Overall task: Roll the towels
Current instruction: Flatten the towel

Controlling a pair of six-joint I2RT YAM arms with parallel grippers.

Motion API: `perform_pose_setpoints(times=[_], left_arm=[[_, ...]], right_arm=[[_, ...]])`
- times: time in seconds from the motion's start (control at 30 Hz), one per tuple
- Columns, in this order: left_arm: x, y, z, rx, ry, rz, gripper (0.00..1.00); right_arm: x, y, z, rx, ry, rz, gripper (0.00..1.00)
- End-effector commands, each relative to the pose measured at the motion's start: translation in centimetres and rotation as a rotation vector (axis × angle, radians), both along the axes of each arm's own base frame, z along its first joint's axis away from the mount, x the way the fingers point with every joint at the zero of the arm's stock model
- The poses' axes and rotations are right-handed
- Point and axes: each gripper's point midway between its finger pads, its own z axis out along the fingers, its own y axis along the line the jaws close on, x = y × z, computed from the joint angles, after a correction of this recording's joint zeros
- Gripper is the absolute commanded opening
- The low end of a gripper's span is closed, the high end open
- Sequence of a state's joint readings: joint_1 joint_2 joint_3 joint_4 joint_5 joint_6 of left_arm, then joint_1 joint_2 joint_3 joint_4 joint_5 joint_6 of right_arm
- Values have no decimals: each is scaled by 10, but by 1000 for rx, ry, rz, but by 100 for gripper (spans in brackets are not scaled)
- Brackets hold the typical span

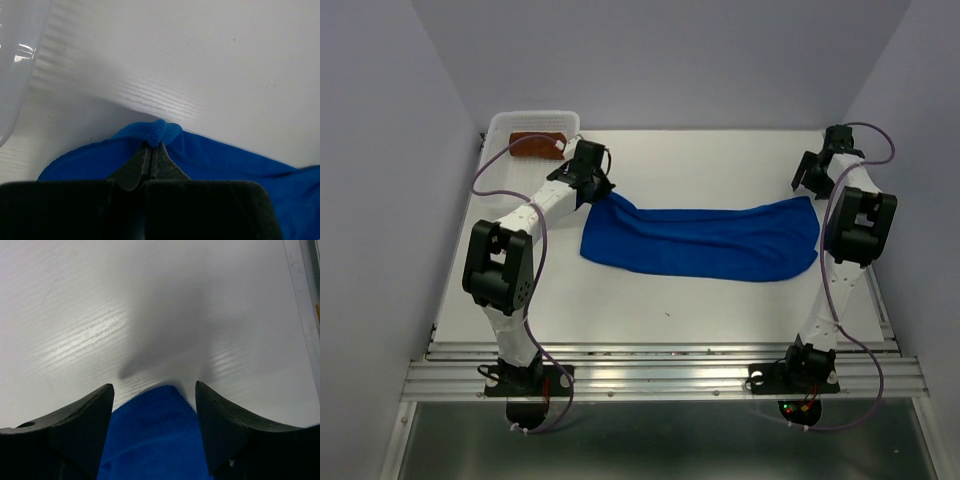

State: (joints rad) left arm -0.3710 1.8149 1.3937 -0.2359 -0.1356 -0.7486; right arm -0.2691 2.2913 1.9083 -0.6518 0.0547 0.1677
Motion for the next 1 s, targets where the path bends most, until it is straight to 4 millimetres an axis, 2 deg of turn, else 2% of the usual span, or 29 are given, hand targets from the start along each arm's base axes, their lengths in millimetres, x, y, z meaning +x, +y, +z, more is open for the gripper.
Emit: perform_pose_setpoints(times=[0.0, 0.3, 0.37, 0.6, 0.63, 0.7, 0.77, 0.97], left_arm=[[0, 5, 10, 5, -21, 18, 0], [-4, 9, 5, 8, -4, 30, 0], [-5, 9, 4, 10, 0, 30, 0], [-8, 11, 2, 10, 8, 38, 0], [-8, 12, 2, 8, 7, 42, 0], [-10, 13, 2, 12, 10, 45, 0], [-10, 13, 2, 10, 11, 45, 0], [-14, 14, 2, 6, 12, 49, 0]], right_arm=[[28, -20, 22, -73, -100, 15, 70], [17, -19, -1, -81, -46, 40, 61], [12, -18, -5, -80, -31, 43, 56], [-3, -20, -16, -98, 11, 31, 52], [-4, -19, -16, -98, 13, 31, 52], [-7, -18, -18, -90, 17, 30, 39], [-9, -16, -19, -84, 20, 31, 34], [-13, -13, -11, -76, 7, 24, 33]])
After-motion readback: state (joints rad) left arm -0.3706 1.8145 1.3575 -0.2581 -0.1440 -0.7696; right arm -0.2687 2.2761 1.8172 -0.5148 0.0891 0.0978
